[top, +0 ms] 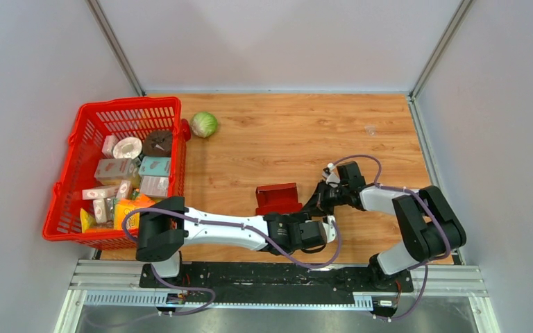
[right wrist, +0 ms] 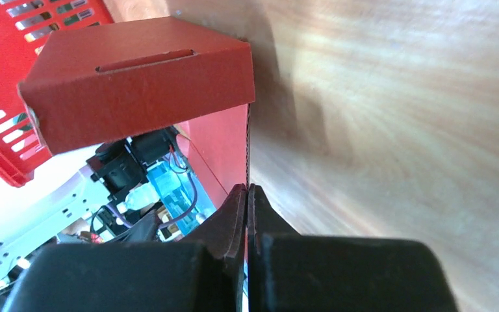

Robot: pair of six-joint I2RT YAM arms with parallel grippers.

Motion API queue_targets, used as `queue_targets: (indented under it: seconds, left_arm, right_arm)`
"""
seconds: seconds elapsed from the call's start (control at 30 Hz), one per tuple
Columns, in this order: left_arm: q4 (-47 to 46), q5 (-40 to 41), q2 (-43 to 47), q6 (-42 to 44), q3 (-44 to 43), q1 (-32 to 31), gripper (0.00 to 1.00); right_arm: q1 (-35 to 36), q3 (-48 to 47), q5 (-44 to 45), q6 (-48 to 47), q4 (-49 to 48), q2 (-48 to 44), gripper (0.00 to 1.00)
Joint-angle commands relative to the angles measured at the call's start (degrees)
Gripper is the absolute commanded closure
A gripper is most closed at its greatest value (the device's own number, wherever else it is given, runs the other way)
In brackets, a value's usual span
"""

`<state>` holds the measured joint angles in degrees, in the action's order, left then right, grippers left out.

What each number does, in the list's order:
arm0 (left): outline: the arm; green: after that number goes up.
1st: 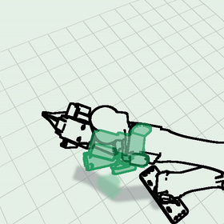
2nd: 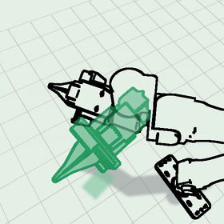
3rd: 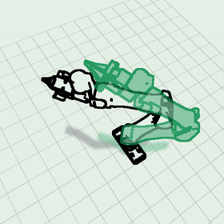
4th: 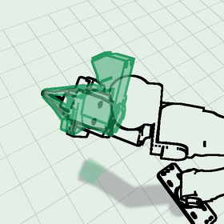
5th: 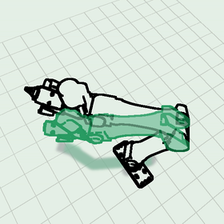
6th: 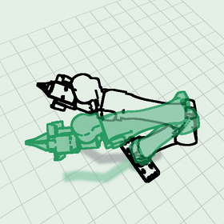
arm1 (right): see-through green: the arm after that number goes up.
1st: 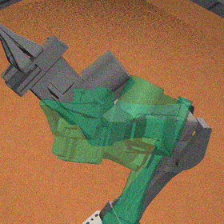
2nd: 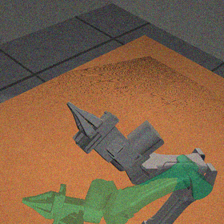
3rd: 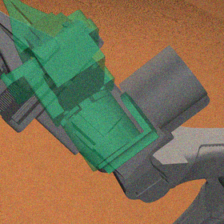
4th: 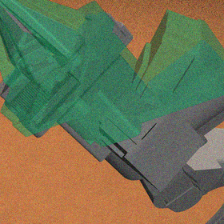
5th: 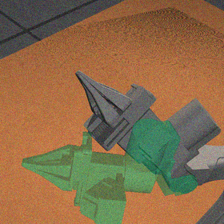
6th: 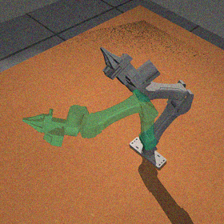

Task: Fold the paper box

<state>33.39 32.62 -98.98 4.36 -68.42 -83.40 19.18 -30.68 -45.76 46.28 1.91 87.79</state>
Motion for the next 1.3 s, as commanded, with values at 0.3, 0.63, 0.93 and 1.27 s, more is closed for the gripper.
queue_targets:
  seconds: [0.3, 0.63, 0.93, 1.27]
  left_arm:
    - [4.14, -11.79, -3.23, 4.34, -6.19, -0.01, 0.45]
    - [5.2, -1.43, -10.35, 4.87, -10.06, 0.51, 0.62]
    - [0.98, 2.45, -2.98, 2.24, -4.88, 0.78, 0.94]
    - [-2.02, -2.31, 8.97, -8.8, 0.49, 5.17, 1.0]
  right_arm:
    - [-1.07, 1.14, -5.39, 2.41, 3.19, -6.4, 1.0]
    - [-1.07, 2.38, -6.63, 5.13, 2.92, -10.44, 1.0]
    - [-3.62, 0.62, -4.69, -1.09, 6.52, -12.64, 0.76]
    - [-7.84, -11.94, 11.45, -19.19, 30.84, -25.71, 0.15]
